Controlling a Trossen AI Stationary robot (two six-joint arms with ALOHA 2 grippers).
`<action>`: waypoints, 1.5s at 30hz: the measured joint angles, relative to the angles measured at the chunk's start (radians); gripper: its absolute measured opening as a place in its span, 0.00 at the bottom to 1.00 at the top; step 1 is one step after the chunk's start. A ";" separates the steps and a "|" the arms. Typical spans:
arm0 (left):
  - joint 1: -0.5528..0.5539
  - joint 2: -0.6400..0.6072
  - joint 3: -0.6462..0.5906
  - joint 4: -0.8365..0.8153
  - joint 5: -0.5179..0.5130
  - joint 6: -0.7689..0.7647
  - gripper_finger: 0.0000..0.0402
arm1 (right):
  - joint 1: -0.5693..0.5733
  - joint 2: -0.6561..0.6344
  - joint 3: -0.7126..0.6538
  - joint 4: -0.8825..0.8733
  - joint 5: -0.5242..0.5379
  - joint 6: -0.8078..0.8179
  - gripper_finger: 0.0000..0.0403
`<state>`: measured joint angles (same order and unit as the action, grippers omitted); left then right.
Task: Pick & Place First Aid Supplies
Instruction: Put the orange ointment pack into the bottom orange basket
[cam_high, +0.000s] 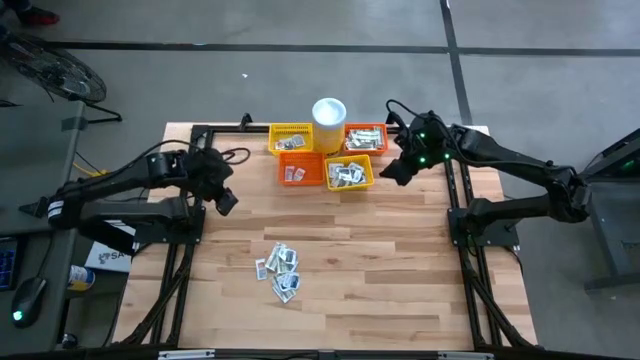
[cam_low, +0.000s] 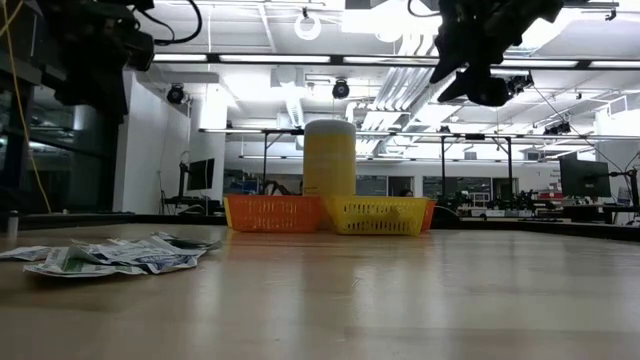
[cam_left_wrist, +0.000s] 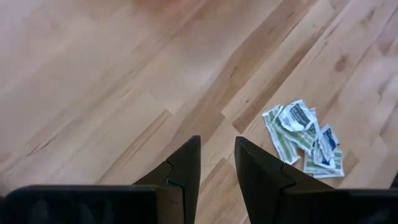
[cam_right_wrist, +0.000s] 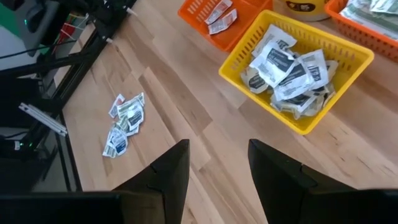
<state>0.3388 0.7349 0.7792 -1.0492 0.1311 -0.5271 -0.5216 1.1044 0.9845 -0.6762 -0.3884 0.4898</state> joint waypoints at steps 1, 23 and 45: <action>-0.015 0.000 0.000 0.001 -0.012 -0.009 0.25 | 0.003 0.000 0.000 0.000 0.000 0.000 0.39; -0.084 0.147 0.000 0.133 -0.206 0.007 0.25 | 0.014 0.000 0.000 0.000 0.105 -0.065 0.39; -0.084 0.193 0.000 0.220 -0.257 -0.119 0.25 | -0.035 0.001 0.000 0.075 0.210 -0.289 0.39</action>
<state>0.2550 0.9279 0.7792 -0.8289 -0.1260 -0.6459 -0.5564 1.1049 0.9844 -0.6014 -0.1780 0.2005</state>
